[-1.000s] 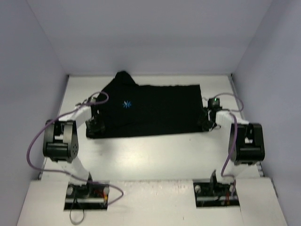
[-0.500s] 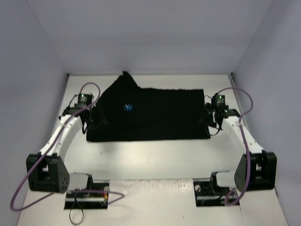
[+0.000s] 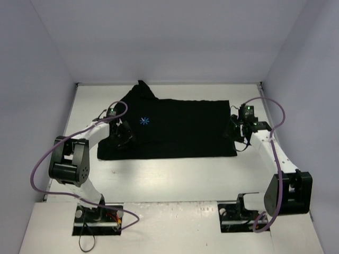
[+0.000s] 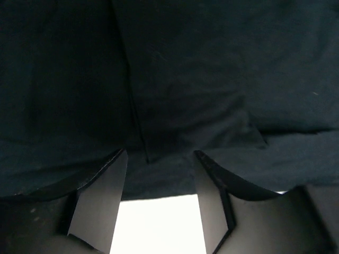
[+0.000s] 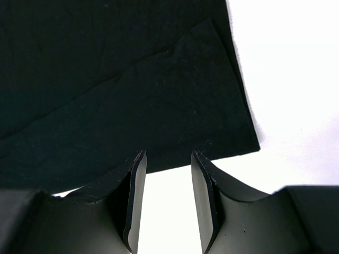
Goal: Fold and stack the t-shirts
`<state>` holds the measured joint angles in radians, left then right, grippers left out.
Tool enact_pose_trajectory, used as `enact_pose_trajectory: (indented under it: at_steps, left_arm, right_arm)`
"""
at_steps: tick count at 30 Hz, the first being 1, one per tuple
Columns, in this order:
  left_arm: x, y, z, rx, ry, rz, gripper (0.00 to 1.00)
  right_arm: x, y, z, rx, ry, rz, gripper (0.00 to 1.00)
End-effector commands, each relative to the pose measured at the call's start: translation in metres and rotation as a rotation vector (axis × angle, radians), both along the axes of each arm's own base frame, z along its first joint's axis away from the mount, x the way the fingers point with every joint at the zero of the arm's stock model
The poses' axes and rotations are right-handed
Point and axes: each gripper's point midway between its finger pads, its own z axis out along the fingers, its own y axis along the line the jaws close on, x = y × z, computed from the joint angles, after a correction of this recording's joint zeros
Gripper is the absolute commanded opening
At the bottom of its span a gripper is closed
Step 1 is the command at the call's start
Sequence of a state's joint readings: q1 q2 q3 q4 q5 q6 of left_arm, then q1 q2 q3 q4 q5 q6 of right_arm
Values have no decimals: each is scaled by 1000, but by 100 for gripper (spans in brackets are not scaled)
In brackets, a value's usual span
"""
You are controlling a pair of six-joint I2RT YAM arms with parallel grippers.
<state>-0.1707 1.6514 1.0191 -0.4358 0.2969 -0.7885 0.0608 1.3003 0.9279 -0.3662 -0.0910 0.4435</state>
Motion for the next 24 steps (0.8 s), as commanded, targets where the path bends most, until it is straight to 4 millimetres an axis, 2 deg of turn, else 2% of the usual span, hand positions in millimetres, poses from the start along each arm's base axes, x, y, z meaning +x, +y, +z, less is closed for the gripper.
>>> enact_pose_trajectory:
  at_steps: [1,8,15,18,24]
  left_arm:
    - [29,-8,17,-45,-78,24,48]
    - [31,-3,6,-2,-54,26,41]
    - [40,-6,18,-10,-94,18,8]
    - [46,-9,26,-25,-107,22,1]
    - [75,-28,51,-57,-174,6,0]
  right_arm:
    - [0,4,11,6,-34,24,37]
    - [-4,5,8,6,-27,31,37]
    - [-4,5,5,7,-18,32,37]
    - [-3,5,5,4,-19,33,37]
    - [-4,3,4,-2,-16,32,37]
